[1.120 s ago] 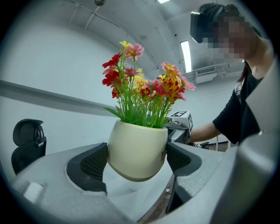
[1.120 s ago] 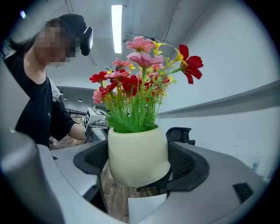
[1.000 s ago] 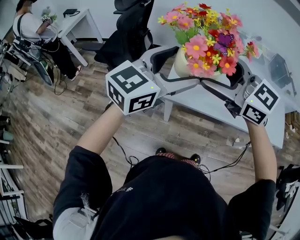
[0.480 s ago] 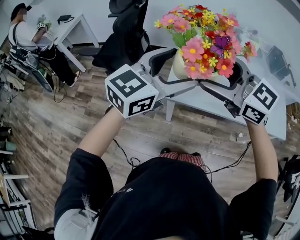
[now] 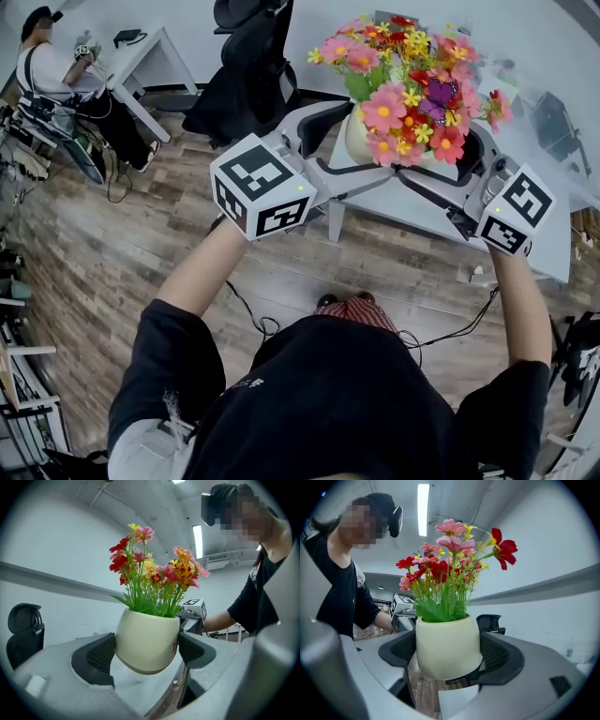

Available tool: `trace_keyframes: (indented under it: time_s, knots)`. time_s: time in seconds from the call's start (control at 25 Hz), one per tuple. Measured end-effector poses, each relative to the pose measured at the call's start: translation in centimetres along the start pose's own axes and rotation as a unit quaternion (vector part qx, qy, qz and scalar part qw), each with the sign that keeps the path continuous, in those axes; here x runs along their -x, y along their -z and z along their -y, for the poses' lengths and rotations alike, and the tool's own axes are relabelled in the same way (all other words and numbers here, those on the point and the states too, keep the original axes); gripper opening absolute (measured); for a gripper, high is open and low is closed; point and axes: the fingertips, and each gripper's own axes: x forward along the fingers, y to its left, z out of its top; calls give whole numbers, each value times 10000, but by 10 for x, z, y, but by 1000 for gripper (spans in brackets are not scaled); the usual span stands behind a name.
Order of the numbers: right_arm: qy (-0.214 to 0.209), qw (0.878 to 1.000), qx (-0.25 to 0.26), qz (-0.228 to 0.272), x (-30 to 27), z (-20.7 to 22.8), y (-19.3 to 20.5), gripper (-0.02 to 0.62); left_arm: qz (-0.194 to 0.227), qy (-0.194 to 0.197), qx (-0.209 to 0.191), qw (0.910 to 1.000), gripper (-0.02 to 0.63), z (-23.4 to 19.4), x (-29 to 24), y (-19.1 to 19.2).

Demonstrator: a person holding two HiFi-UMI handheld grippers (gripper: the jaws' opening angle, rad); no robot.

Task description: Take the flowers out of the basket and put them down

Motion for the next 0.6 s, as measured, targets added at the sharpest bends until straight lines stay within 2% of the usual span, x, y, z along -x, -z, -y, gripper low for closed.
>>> trace_keyframes:
  time_s: [0.6]
  knots:
    - [-286, 9995, 122, 53, -2, -1, -6, 442, 5, -298, -56, 9995, 436, 1, 4, -5]
